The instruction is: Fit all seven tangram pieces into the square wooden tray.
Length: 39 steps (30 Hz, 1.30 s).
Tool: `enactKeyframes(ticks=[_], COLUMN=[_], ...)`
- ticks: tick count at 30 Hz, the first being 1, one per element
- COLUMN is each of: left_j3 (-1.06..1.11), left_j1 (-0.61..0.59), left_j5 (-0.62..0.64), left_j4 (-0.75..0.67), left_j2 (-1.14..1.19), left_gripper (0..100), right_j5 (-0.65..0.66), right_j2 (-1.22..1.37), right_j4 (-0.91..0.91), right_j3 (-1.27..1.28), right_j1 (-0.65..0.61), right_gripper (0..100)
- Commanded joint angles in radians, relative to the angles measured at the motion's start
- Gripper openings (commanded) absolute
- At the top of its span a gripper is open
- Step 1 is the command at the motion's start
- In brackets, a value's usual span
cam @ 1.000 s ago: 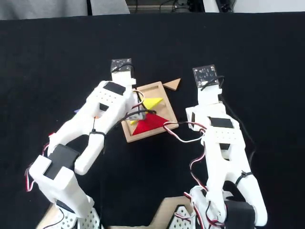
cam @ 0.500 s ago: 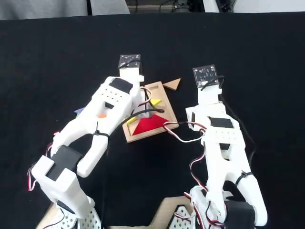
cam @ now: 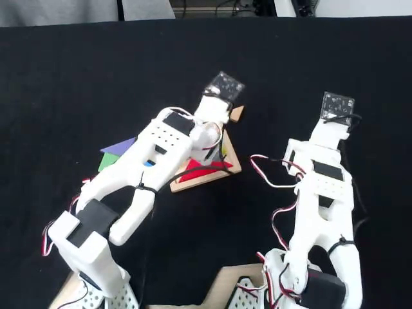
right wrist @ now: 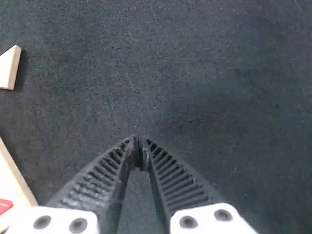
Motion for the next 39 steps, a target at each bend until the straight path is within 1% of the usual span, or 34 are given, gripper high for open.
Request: enactKeyframes(ticks=[1, 3, 7, 10, 15, 20, 25, 32, 39], left_j3=[-0.007, -0.005, 0.005, 0.025, 0.088, 0.104, 0.097, 0.097, 0.191], left_j1=[0.016, 0.01, -0.01, -0.025, -0.03, -0.038, -0.059, -0.068, -0.074], left_j5=[-0.043, -0.044, -0.046, -0.103, -0.195, -0.198, -0.201, -0.201, -0.206], left_j4=[-0.018, -0.04, -0.133, -0.209, -0.33, -0.344, -0.345, -0.348, -0.503], left_j2=[-0.012, -0.009, 0.008, 0.038, 0.069, 0.044, 0.052, 0.054, 0.054], left_gripper=[23, 23, 23, 23, 18, 19, 18, 18, 18], right_j5=[-0.009, -0.009, -0.009, -0.008, 0.021, 0.021, 0.025, 0.025, 0.025], right_j2=[-0.03, -0.03, -0.03, -0.03, -0.03, -0.03, -0.028, -0.028, -0.028], right_j4=[-0.02, -0.02, -0.02, -0.02, -0.021, -0.021, -0.021, -0.021, -0.021], right_j3=[-0.077, -0.077, -0.077, -0.074, -0.071, -0.071, -0.07, -0.07, -0.07], right_j1=[0.011, 0.011, 0.005, -0.009, -0.011, -0.012, -0.048, -0.048, -0.048], right_gripper=[1.4, 1.5, 1.5, 1.5, 1.5, 1.5, 1.5, 1.5, 1.5])
